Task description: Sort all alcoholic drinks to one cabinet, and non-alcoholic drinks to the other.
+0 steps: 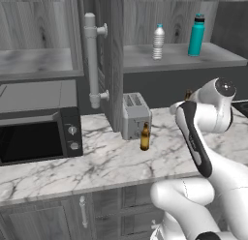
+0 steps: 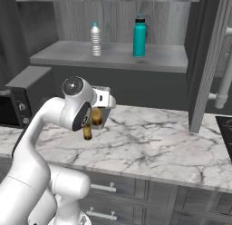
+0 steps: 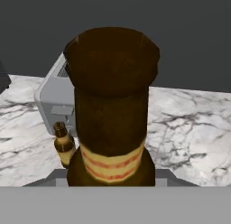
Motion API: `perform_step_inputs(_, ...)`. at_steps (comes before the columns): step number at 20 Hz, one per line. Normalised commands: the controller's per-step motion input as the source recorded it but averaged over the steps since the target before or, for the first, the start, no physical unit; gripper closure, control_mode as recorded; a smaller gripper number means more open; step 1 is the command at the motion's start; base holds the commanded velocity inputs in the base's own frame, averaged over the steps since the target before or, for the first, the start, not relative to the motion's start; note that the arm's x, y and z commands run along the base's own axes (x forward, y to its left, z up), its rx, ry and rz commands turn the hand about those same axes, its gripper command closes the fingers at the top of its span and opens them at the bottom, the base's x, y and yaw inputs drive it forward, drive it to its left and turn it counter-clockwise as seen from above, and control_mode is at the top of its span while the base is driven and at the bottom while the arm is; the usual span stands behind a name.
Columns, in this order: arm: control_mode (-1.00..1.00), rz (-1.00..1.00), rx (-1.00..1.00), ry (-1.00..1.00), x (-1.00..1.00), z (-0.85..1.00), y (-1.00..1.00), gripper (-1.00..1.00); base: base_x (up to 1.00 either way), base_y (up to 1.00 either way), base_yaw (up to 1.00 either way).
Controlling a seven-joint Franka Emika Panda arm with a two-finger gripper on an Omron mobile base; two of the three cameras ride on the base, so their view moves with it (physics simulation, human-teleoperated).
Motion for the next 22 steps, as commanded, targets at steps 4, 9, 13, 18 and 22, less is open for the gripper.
perform_step_inputs(4,-1.00,0.02,0.00,0.00,-0.18,0.25,0.00,1.00,0.00,0.00,0.00)
perform_step_inputs(9,-1.00,0.01,0.00,0.00,-0.19,0.26,0.00,1.00,0.00,0.00,0.00)
perform_step_inputs(13,-1.00,0.00,0.00,0.00,-0.16,0.21,0.00,1.00,0.00,0.00,0.00)
perform_step_inputs(18,-1.00,0.00,0.00,0.00,-0.08,0.13,0.01,1.00,0.00,0.00,0.00)
perform_step_inputs(22,-1.00,0.00,0.00,0.00,-0.05,0.11,0.05,1.00,0.00,0.00,0.00)
